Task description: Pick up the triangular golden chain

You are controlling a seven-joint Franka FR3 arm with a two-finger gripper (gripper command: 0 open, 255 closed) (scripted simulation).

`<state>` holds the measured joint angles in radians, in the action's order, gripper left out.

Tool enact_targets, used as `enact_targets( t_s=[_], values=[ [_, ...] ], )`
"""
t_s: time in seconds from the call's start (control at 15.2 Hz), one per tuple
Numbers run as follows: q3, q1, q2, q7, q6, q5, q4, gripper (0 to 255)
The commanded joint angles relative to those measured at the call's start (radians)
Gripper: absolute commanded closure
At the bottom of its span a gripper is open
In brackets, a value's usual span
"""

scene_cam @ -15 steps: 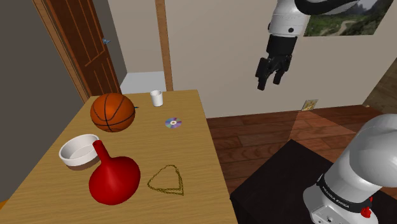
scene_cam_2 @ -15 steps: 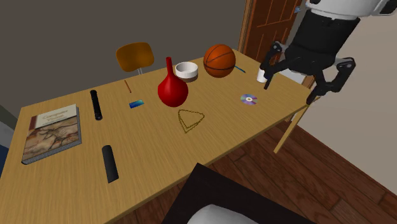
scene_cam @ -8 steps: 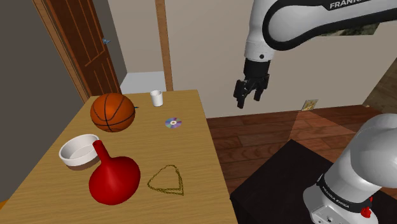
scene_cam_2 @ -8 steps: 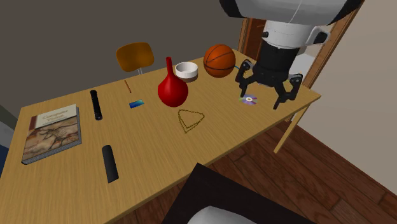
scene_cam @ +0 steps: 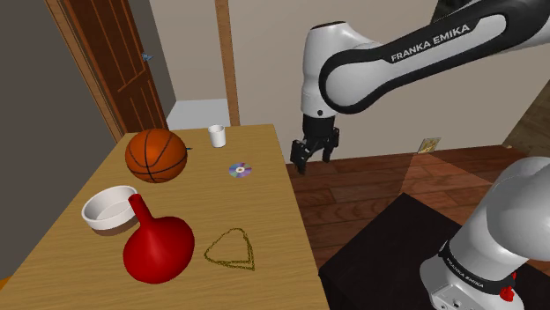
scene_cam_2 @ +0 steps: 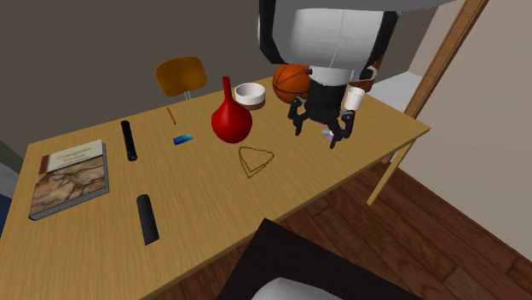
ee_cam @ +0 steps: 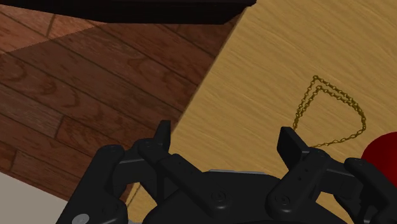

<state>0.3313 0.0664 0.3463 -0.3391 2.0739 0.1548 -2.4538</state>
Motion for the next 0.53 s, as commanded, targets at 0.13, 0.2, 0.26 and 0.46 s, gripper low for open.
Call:
enact_targets(
  t_s=[0.13, 0.2, 0.26, 0.46],
  values=[
    [0.063, 0.002, -0.155, -0.09, 0.105, -0.04, 0.041, 0],
    [0.076, 0.002, -0.195, -0.115, 0.126, -0.057, 0.055, 0],
    [0.089, 0.004, -0.236, -0.141, 0.147, -0.075, 0.071, 0],
    [0.116, 0.013, -0.363, -0.226, 0.201, -0.144, 0.125, 0]
  ],
)
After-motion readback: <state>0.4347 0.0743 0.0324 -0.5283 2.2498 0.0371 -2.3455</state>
